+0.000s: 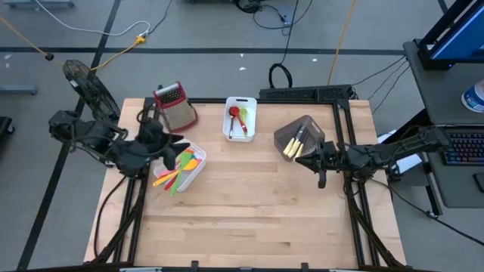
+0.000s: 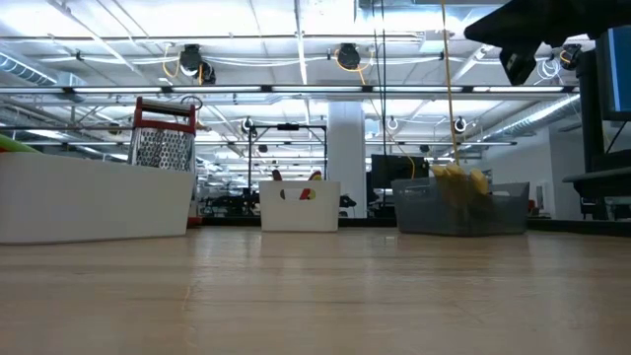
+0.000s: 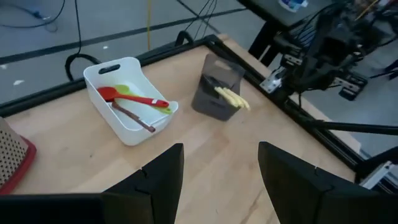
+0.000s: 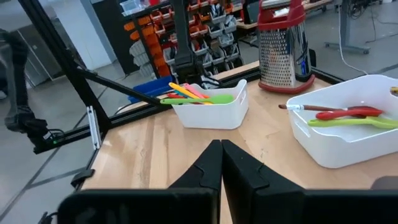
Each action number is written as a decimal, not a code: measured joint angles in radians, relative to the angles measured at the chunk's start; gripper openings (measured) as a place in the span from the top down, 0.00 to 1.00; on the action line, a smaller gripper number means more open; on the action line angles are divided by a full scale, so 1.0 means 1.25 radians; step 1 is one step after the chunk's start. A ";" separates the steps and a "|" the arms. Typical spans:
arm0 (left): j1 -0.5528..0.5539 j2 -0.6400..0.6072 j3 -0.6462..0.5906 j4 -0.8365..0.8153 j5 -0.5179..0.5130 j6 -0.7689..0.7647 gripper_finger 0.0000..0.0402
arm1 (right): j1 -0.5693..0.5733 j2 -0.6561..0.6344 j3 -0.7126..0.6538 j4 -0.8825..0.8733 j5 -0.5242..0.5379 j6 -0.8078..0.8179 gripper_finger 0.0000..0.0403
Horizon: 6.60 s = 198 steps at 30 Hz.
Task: Pick & Place Kitchen Items
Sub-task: Return to Home Position
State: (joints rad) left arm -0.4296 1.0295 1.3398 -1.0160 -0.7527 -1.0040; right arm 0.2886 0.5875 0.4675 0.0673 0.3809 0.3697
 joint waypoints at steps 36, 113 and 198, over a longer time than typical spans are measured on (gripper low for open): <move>0.191 -0.527 -0.560 0.339 0.233 0.317 0.47 | 0.001 -0.156 0.000 -0.305 -0.096 0.154 0.99; 0.189 -0.734 -1.029 0.765 0.384 0.583 0.47 | -0.001 -0.466 -0.326 -0.032 -0.305 -0.153 0.99; 0.189 -0.735 -1.028 0.768 0.382 0.582 0.47 | -0.001 -0.466 -0.327 -0.022 -0.306 -0.153 0.99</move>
State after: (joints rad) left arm -0.1932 0.1112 0.0551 -0.0555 -0.2753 -0.2764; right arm 0.2878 0.0053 0.0589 0.0401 -0.0014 0.1780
